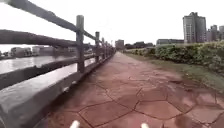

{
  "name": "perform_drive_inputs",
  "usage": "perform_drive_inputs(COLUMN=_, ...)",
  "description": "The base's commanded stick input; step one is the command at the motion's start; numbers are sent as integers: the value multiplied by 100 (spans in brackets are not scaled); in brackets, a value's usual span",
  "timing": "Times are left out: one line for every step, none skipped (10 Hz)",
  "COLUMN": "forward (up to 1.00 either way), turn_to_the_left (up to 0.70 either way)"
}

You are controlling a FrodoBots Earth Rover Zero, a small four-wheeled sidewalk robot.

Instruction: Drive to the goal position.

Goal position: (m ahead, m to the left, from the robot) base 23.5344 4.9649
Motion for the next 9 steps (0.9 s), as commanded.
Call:
perform_drive_inputs(forward=70, turn_to_the_left=0)
perform_drive_inputs(forward=70, turn_to_the_left=0)
perform_drive_inputs(forward=70, turn_to_the_left=0)
perform_drive_inputs(forward=70, turn_to_the_left=0)
perform_drive_inputs(forward=70, turn_to_the_left=0)
perform_drive_inputs(forward=70, turn_to_the_left=0)
perform_drive_inputs(forward=70, turn_to_the_left=0)
perform_drive_inputs(forward=70, turn_to_the_left=0)
perform_drive_inputs(forward=70, turn_to_the_left=0)
